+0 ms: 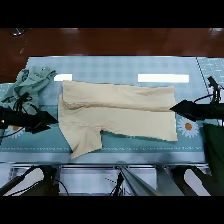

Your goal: Fold the shirts.

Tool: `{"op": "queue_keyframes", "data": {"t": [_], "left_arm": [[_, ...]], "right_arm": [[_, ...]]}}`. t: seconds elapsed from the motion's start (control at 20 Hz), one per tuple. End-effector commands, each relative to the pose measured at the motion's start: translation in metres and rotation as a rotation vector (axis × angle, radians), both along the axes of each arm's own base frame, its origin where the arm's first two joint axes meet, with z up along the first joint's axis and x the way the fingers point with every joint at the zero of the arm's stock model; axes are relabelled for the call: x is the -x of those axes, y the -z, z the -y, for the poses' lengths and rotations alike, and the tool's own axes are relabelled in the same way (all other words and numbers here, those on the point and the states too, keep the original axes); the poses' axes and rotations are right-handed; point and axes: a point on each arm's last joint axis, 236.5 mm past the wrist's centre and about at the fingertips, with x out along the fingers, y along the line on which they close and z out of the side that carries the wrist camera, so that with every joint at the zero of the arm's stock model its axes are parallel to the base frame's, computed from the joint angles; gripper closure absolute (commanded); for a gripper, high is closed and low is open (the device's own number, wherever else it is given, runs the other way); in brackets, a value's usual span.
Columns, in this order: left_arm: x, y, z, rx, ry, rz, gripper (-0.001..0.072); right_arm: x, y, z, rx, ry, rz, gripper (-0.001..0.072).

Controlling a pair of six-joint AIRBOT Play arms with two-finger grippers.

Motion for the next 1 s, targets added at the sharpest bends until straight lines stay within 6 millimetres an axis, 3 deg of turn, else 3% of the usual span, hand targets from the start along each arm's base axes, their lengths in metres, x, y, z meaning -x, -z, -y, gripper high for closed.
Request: {"op": "queue_keyframes", "data": {"t": [0.0, 0.25, 0.65, 0.95], "left_arm": [[0.011, 0.006, 0.017, 0.119, -0.109, 0.031, 0.0005], [0.022, 0.022, 0.038, 0.113, -0.066, 0.003, 0.0006], [0.013, 0.029, 0.035, 0.073, -0.089, 0.017, 0.0006], [0.017, 0.051, 0.068, 0.03, 0.032, -0.012, 0.0008]], "right_arm": [[0.012, -0.016, -0.023, -0.078, 0.055, 0.096, 0.0078], [0.011, -0.021, -0.026, -0.101, 0.072, 0.099, 0.0078], [0.011, -0.021, -0.026, -0.112, 0.09, 0.086, 0.0078], [0.0, -0.02, -0.013, -0.088, 0.164, 0.103, 0.0078]]}}
